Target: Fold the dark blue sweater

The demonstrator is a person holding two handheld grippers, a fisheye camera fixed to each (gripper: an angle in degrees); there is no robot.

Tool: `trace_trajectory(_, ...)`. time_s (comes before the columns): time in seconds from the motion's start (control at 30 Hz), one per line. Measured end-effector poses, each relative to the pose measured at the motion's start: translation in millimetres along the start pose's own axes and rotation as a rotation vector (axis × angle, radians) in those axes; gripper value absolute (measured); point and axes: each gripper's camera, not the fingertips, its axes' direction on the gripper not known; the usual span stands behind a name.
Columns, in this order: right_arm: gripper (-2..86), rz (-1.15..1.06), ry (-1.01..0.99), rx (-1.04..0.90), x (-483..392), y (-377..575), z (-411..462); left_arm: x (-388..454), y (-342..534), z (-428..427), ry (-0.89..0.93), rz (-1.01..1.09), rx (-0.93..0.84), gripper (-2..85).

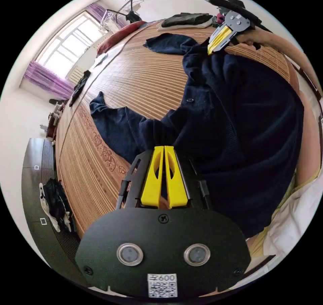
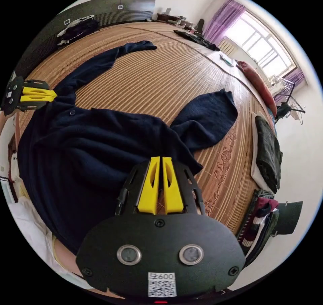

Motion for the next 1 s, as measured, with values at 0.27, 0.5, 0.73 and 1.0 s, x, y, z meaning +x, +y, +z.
trace_trajectory(0.27,-0.8,0.160,0.264,0.300,22,68,-95,-75,78,-91,-0.178,-0.463,0.198,0.4)
trace_trajectory(0.5,-0.8,0.363,0.441,0.558,19,145,-170,-59,115,-143,-0.321,-0.608,0.304,0.4)
trace_trajectory(0.73,0.4,0.103,0.217,0.564,-30,126,-173,-34,131,-119,-0.194,-0.618,0.153,1.1)
trace_trajectory(1.0,8.1,-0.220,-0.097,0.520,-116,37,-126,-24,185,-126,-0.368,-0.796,0.051,6.0)
